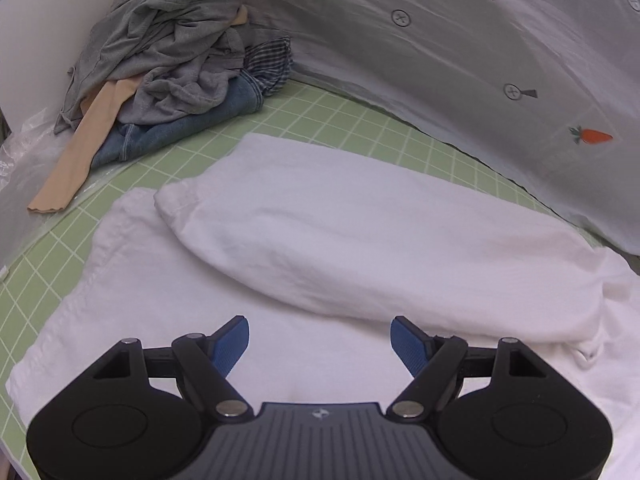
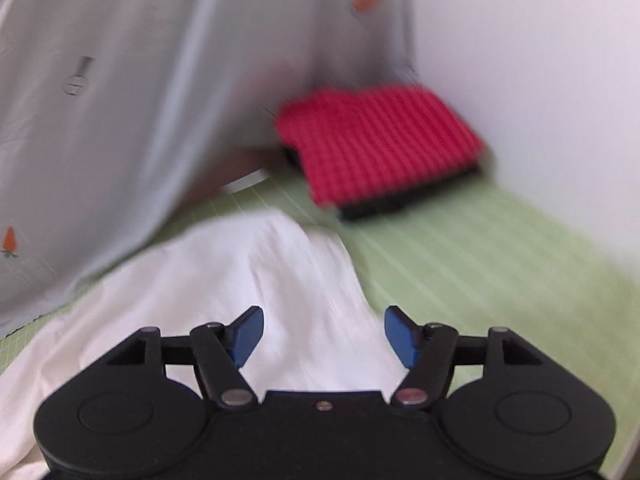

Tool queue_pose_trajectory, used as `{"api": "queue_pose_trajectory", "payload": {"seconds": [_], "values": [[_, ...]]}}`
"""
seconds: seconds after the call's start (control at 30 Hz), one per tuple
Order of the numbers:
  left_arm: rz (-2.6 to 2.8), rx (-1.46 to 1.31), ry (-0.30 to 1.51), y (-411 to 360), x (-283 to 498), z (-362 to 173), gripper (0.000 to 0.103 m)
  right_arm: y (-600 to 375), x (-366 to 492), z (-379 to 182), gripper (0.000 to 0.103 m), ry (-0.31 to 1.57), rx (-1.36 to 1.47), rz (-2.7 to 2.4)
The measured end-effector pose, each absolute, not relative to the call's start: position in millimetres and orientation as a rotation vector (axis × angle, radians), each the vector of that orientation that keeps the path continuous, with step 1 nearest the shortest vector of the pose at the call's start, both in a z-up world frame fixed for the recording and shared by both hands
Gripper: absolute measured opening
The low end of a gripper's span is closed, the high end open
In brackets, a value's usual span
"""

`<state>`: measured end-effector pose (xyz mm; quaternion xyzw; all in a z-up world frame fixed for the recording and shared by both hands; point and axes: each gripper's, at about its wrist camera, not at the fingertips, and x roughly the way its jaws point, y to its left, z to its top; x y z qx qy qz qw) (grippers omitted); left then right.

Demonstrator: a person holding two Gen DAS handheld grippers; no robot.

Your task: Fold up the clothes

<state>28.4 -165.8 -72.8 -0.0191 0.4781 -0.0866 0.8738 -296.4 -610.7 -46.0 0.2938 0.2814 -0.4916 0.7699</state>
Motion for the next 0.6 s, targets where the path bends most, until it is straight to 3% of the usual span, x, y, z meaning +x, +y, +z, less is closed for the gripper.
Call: {"api": "queue_pose_trajectory", "payload": {"seconds": [0.17,0.47,0.53,0.57,0.6], "values": [[-0.185,-0.012,1.010,-169,-8,-70,0.079,-598,-358,-97,0.068,0.668,0.851,-1.114],[-0.102,-0.012,1.013,-170,-70,-61,0.079,-605,-342,-126,0.070,0.690,0.893,-1.024],[-0.082,-0.011,1.008,-172,-83,-58,0.079,-608,-335,-125,0.055,0.704,0.859,-0.992],[-0.071,-0.013,1.007,-174,-87,-57,0.079,-609,-332,-125,0.032,0.718,0.832,-0.969],[-0.060,-0.016,1.009,-175,-91,-57,0.079,-610,-329,-124,0.022,0.733,0.802,-0.946]]}}
